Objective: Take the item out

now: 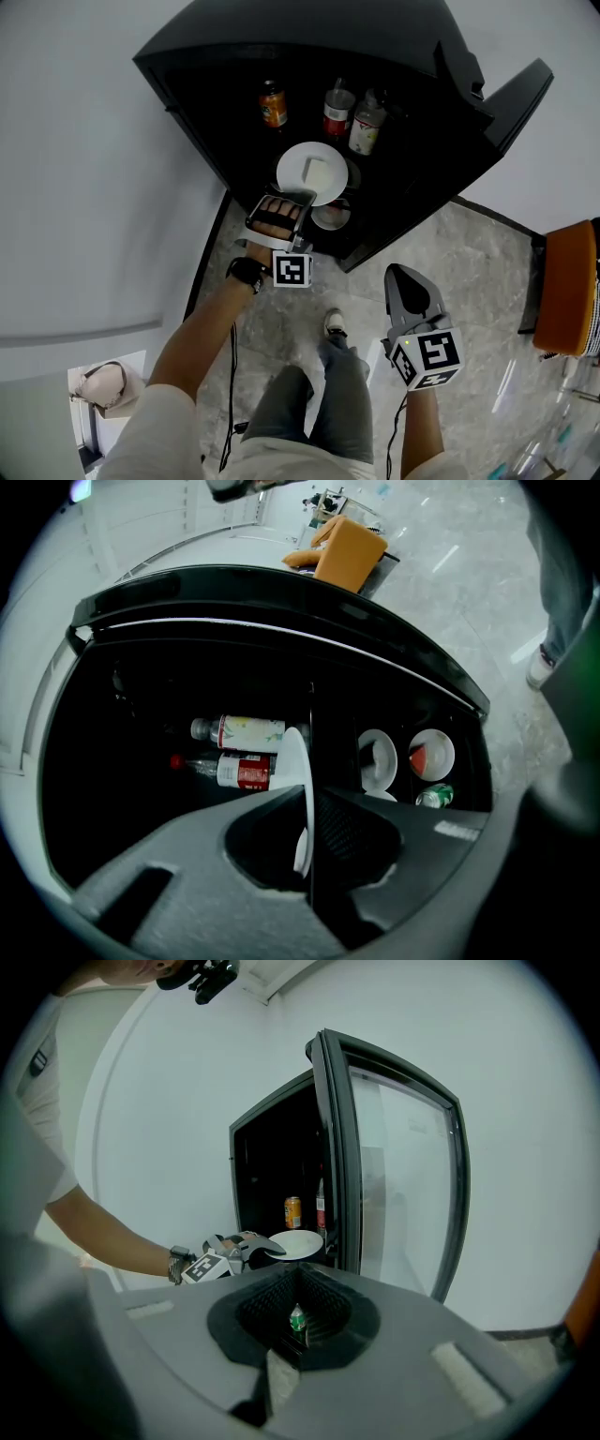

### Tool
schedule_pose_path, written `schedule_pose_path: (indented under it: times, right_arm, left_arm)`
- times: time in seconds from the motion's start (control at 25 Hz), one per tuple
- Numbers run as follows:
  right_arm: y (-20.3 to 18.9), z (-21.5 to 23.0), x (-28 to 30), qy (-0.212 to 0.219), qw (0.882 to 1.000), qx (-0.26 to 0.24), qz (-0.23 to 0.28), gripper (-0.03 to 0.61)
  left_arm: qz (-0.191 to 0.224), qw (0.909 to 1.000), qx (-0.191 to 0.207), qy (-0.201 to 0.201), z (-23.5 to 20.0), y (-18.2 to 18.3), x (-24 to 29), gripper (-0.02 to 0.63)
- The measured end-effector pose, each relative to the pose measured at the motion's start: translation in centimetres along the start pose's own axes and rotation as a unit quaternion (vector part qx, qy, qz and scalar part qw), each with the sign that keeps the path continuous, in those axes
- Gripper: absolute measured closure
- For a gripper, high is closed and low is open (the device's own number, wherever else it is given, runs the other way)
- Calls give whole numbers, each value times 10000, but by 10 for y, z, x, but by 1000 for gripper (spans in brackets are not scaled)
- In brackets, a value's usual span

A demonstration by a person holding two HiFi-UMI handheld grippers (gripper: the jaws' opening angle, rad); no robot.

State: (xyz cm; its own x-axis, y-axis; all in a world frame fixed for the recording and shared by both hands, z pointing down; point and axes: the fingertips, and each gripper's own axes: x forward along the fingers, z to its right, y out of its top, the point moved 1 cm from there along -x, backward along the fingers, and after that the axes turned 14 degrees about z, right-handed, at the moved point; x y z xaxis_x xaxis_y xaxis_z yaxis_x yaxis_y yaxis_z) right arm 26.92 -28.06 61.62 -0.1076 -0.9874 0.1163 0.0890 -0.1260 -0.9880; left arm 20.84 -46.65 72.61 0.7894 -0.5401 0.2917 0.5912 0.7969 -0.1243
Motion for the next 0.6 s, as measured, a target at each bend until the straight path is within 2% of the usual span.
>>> schedule_pose_path:
  times: [0.2,0.6]
  right_arm:
    - [19,-11,-9,6,10000,39,-40,571]
    - [90,-42,-34,14,9999,78,99,571]
  left_arm:
    - [29,9998,-131,-146,-18,7,-22,598]
    - [39,9995,-215,-241,-89,31,-89,597]
